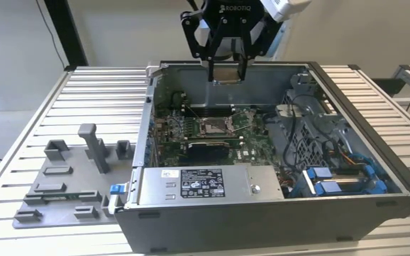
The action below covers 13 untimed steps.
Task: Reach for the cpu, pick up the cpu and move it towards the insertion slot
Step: 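Pick up the cpu and move it towards the insertion slot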
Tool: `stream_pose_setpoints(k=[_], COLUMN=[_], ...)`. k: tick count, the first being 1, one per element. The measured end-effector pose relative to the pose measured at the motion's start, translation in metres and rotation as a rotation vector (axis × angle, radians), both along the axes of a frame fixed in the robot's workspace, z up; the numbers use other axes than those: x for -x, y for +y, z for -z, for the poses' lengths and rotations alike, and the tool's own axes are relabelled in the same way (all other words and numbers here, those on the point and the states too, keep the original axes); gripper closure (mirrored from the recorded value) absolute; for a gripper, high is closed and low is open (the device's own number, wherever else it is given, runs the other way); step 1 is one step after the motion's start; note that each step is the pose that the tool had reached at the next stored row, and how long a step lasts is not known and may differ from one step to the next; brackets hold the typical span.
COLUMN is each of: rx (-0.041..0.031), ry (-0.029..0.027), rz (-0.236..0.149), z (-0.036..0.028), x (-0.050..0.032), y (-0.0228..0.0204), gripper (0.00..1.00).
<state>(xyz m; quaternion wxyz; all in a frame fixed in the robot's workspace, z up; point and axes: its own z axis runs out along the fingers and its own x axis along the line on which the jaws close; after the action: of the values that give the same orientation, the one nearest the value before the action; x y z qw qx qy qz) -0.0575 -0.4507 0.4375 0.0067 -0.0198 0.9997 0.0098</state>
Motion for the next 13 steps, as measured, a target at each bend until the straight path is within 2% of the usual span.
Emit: stream_pose_setpoints(k=[7, 8, 13], rx=[0.0, 0.0, 0.0], ry=[0.0, -0.0001, 0.0], rz=[0.0, 0.0, 0.002], z=[0.0001, 0.0003, 0.0019], x=[-0.0003, -0.0003, -0.0003], y=[0.0004, 0.0017, 0.0134], gripper=[1.0, 1.0, 1.0])
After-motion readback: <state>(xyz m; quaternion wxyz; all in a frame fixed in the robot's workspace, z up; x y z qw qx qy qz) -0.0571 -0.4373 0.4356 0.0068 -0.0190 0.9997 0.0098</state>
